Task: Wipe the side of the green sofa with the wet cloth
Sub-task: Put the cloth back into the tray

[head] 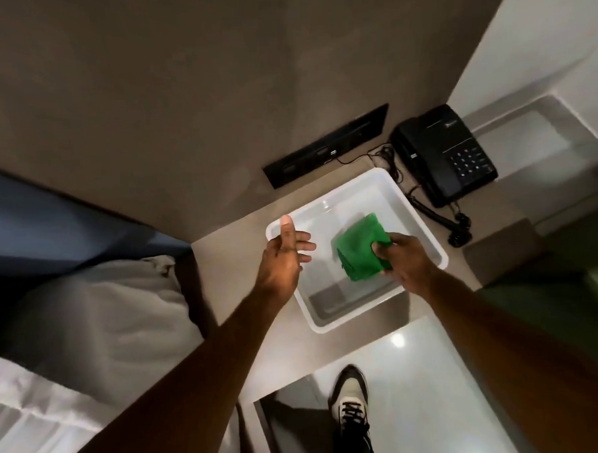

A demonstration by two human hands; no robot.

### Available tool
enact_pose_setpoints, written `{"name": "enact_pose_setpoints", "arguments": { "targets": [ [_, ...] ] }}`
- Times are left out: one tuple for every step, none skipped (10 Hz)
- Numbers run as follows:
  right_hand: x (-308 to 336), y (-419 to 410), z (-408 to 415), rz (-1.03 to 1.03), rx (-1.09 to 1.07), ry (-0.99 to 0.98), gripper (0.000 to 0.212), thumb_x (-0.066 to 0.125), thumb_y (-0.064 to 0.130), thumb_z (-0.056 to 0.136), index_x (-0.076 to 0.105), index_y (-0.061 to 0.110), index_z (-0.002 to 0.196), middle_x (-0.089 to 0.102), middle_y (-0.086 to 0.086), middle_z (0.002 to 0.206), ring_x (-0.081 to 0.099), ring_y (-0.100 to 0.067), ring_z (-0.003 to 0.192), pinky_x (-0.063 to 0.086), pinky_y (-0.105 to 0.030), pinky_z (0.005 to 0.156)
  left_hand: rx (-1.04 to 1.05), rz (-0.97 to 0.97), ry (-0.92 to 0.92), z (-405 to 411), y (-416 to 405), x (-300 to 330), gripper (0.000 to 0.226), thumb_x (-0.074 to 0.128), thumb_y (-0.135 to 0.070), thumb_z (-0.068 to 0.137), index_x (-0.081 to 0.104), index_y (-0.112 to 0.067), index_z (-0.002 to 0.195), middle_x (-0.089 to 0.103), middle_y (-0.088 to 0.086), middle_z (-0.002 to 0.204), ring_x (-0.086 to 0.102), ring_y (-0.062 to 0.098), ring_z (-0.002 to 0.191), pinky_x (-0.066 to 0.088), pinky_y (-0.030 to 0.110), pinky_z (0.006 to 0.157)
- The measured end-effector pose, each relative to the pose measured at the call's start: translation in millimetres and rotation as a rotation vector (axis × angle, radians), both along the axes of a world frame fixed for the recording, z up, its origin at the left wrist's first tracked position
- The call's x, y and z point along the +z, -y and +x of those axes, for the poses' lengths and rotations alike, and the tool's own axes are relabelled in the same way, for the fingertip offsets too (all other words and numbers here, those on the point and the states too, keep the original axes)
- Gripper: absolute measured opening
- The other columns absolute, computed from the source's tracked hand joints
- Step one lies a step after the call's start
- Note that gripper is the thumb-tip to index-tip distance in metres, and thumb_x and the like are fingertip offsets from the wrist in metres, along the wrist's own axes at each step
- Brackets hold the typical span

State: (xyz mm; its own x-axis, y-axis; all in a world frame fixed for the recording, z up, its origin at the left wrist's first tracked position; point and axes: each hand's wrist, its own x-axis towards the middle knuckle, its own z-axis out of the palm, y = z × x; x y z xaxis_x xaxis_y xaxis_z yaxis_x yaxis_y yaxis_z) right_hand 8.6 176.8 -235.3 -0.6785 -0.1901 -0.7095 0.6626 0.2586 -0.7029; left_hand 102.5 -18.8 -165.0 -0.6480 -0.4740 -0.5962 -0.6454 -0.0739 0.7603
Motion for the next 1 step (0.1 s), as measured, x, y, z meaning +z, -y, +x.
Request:
{"name": "enact_pose_setpoints", "arguments": {
  "targets": [
    [0.5, -10.0, -7.1, 0.395, 0.292, -0.287, 0.029, 0.075, 0.025, 0.079, 0.071, 0.003, 0.098, 0.073, -0.018, 0.088, 0.071, -0.036, 0.086, 0.059, -0.041, 0.074, 0.013, 0.013, 0.004, -3.8, 4.9, -12.9, 0.075, 0.016, -0.062, 0.101, 0.067, -0.009, 0.111, 0.074, 0.011, 0.112, 0.066, 0.029, 0.099, 0.049, 0.038, 0.084]
  ]
}}
